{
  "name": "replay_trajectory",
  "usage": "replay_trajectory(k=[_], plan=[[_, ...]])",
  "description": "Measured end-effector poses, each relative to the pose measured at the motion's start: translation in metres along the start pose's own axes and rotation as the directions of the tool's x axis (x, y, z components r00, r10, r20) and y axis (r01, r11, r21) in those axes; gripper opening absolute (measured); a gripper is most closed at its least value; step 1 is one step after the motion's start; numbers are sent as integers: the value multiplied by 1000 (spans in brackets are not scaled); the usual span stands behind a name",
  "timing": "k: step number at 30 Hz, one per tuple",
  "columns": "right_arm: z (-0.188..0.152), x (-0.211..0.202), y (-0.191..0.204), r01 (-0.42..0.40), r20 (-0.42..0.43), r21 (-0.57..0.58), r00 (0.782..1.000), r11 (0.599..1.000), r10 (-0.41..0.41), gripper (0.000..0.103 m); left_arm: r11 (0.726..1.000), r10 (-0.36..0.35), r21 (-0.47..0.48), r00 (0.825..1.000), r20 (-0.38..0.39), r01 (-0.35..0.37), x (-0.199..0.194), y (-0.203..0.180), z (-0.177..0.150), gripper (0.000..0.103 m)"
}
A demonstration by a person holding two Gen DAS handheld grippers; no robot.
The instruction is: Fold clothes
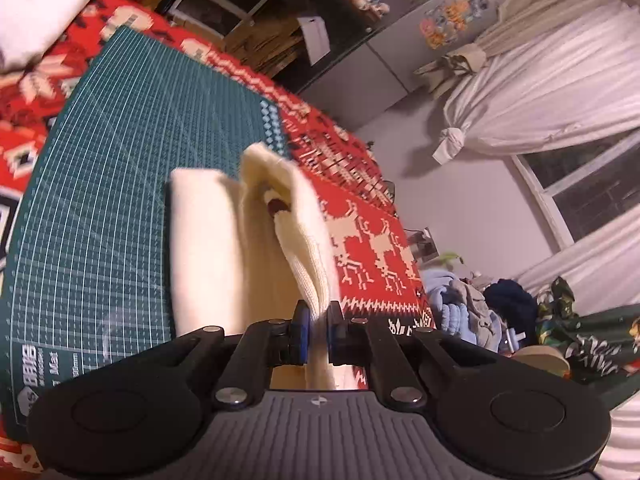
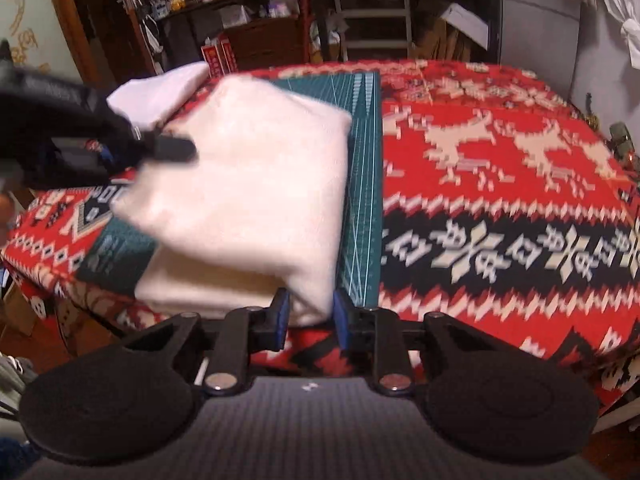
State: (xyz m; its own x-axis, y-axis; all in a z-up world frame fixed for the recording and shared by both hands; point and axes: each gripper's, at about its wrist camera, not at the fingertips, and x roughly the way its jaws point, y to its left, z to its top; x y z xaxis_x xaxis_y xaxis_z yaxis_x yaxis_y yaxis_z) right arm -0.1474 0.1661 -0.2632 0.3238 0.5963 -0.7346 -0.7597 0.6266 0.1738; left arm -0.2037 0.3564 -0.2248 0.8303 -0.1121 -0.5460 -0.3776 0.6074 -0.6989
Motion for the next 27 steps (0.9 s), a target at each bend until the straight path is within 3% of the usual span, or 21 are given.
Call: replay_trajectory(k=[3, 6, 9, 13, 19, 24, 27], plan=[[-5, 2, 0, 9, 16, 25, 1000, 1000, -10, 26, 1000, 18, 15, 1000, 2, -18, -10, -5, -2, 8], [-5, 3, 4, 13, 17, -1, 1000, 1000, -13, 21, 996, 86, 20, 996, 4, -86, -15, 9, -12, 8], [-4, 5, 8, 14, 13, -18, 1000, 1000, -14, 19, 989, 142, -49, 990, -24, -143, -6, 36, -29, 8], [-4, 7, 10, 10, 8, -29, 1000, 1000, -9, 18, 989, 124, -84, 992, 4, -123, -4, 51, -41, 9], [3, -2, 12, 22, 4, -39, 1000, 999, -22, 18, 992, 110, -69, 994, 24, -108, -12, 40, -41, 9], [9, -19, 31, 69, 52, -148, 997, 987, -62, 18, 990, 131, -58, 991, 12, -130, -11, 38, -43, 9], [10, -29, 31, 39, 17, -168, 999, 985, -36, 18, 990, 119, -79, 993, 4, -119, -12, 44, -48, 9]])
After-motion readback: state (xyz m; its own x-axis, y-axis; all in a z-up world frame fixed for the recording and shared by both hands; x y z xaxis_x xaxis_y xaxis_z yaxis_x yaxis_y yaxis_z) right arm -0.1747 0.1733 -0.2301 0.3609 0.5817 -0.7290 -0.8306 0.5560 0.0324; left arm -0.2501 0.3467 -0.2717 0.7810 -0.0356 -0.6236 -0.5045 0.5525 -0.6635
